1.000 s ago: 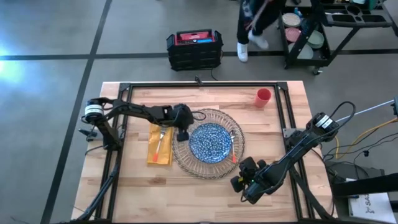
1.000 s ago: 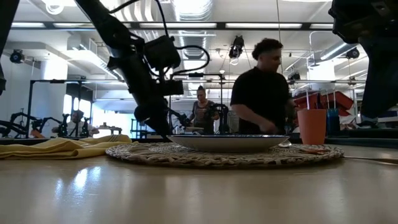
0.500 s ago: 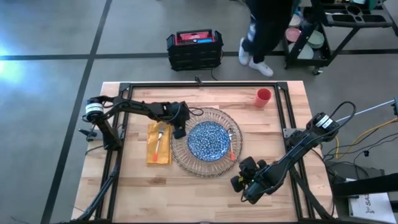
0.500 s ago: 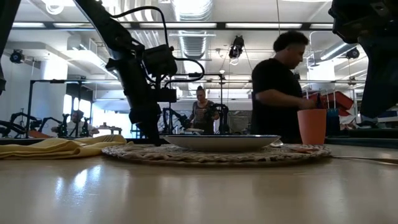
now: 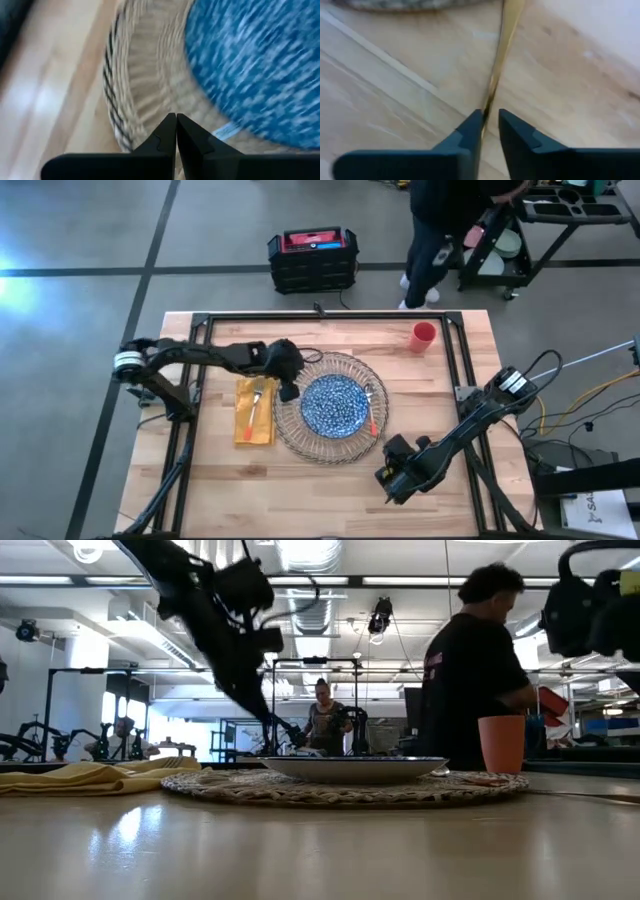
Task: Set table place
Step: Put the golden knife on the brown table mat
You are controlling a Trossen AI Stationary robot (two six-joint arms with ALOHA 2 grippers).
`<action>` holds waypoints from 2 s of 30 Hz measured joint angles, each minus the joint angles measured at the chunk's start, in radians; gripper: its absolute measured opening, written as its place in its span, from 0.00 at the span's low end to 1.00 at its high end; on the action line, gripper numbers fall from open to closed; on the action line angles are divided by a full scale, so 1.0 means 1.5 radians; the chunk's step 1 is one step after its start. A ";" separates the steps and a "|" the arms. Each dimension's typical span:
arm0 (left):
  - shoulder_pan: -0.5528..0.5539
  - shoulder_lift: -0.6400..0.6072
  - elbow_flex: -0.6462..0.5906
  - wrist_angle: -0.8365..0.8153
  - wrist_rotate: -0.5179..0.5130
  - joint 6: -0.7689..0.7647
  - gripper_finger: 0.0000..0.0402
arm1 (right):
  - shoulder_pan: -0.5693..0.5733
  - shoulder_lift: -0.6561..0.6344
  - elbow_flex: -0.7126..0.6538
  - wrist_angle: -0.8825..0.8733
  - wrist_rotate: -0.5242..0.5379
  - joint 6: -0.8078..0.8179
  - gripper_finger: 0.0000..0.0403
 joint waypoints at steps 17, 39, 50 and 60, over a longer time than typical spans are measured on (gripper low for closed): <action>-0.051 -0.048 -0.036 0.091 -0.001 0.014 0.00 | -0.007 0.025 0.004 0.015 -0.087 0.009 0.07; -0.051 -0.047 -0.036 0.104 -0.002 0.026 0.00 | -0.151 -0.005 0.097 -0.283 0.013 0.055 0.01; -0.051 -0.047 -0.035 0.113 -0.001 0.049 0.00 | -0.267 -0.007 0.093 -0.237 0.061 -0.121 0.00; -0.051 -0.047 -0.044 0.138 0.006 0.063 0.00 | -0.218 -0.008 0.088 -0.275 0.088 -0.137 0.00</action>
